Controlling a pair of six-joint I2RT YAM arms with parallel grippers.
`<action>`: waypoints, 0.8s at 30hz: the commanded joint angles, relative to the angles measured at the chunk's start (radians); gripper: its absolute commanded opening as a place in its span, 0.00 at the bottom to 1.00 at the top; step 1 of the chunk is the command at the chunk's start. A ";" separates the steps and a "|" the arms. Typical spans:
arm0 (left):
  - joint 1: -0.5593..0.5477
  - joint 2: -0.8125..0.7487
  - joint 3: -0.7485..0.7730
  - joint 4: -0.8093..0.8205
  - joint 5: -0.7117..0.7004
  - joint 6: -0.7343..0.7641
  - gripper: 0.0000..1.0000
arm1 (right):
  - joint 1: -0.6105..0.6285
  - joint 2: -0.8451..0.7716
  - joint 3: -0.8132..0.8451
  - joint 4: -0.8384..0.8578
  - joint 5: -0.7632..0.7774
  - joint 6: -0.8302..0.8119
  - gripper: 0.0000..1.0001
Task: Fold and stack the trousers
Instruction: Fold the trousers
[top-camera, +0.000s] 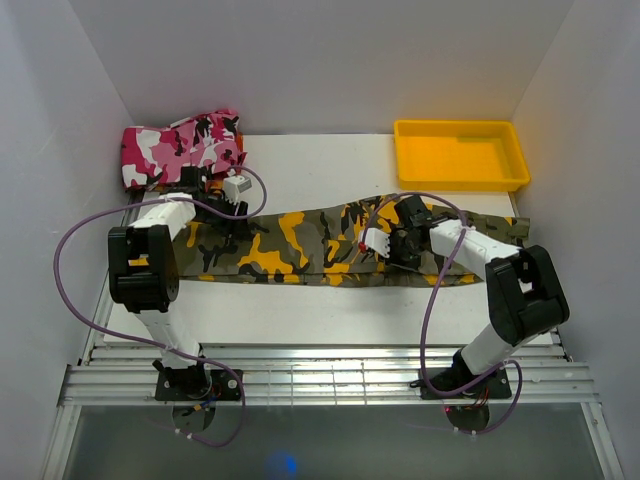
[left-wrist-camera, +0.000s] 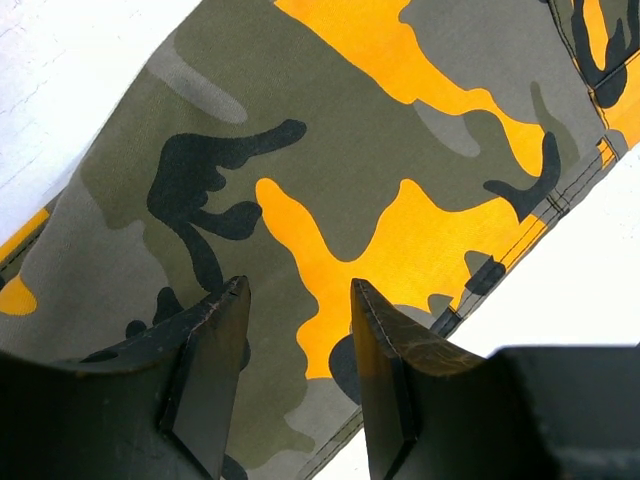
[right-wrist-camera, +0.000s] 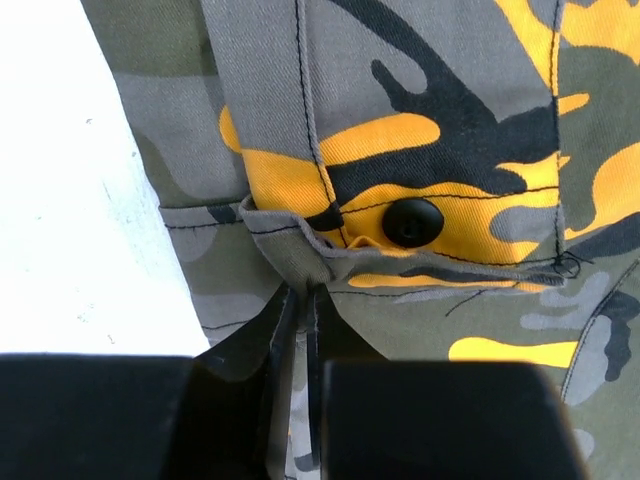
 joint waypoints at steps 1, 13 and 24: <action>0.008 -0.060 -0.010 0.019 0.011 -0.008 0.56 | 0.001 -0.023 0.059 -0.020 0.013 -0.009 0.08; 0.073 -0.112 -0.053 0.010 -0.003 0.000 0.55 | 0.002 -0.182 0.113 -0.237 -0.037 -0.015 0.08; 0.181 -0.150 -0.069 -0.064 0.022 -0.061 0.57 | 0.019 -0.079 -0.138 -0.086 0.003 -0.029 0.08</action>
